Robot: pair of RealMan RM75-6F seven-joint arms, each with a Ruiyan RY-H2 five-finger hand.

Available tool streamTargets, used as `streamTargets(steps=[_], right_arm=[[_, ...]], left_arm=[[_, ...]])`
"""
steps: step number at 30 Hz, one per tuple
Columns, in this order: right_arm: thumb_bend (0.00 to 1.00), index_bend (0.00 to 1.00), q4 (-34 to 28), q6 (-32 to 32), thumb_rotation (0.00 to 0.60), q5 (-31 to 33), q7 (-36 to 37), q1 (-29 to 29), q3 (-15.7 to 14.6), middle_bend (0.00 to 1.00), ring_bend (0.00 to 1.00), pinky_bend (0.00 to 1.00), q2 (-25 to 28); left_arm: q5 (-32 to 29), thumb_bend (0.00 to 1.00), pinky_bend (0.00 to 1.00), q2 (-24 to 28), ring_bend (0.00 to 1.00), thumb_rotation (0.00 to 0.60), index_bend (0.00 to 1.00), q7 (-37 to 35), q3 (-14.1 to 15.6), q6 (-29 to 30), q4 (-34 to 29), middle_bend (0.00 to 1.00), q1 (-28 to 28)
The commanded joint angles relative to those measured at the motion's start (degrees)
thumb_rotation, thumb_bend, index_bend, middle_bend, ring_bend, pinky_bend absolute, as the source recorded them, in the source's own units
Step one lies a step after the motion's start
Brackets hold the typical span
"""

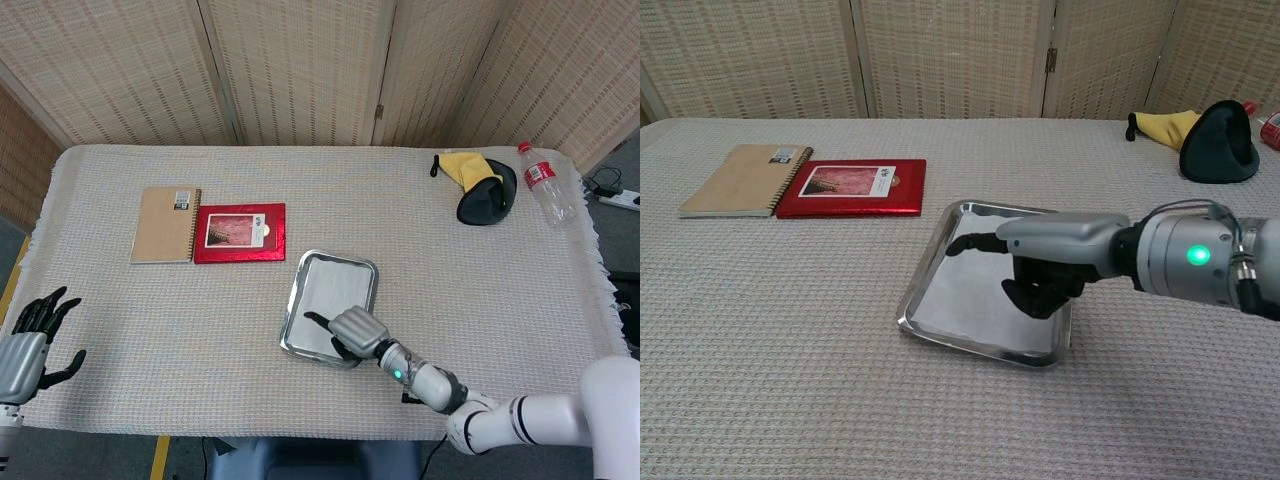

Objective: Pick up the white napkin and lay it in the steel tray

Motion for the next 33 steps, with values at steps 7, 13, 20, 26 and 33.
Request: streamTargets(steps=[7, 13, 20, 26, 33], right_arm=[[0.82, 0.00, 1.46, 34.98, 0.600, -19.11, 3.12, -21.83, -5.82, 0.14, 0.29, 0.33, 7.70], [0.74, 0.00, 7.49, 49.61, 0.600, -24.11, 3.91, -33.08, -8.63, 0.05, 0.17, 0.14, 10.92], [0.68, 0.00, 3.07, 51.80, 0.600, -23.05, 1.29, -40.43, -11.37, 0.00, 0.00, 0.00, 18.40], [0.65, 0.00, 1.72, 51.33, 0.600, -24.92, 3.22, -42.24, -10.53, 0.00, 0.00, 0.00, 20.01], [0.65, 0.00, 0.87, 47.92, 0.600, -24.46, 3.04, -42.76, -8.77, 0.00, 0.00, 0.00, 20.92]], left_arm=[[0.85, 0.42, 0.00, -0.76, 0.00, 0.600, 0.13, 1.56, 0.17, 0.62, 0.20, 0.00, 0.02], [1.93, 0.42, 0.00, -2.01, 0.00, 0.600, 0.04, 3.23, 0.19, 1.77, 0.98, 0.00, 0.09], [2.22, 0.42, 0.00, -3.15, 0.00, 0.600, 0.03, 6.62, 0.20, 2.30, 0.82, 0.00, 0.14], [1.72, 0.42, 0.00, -3.63, 0.00, 0.600, 0.03, 8.47, 0.46, 1.06, 0.66, 0.00, -0.23], [1.47, 0.42, 0.00, -3.71, 0.00, 0.600, 0.03, 9.42, 0.58, 0.99, 0.33, 0.00, -0.13]])
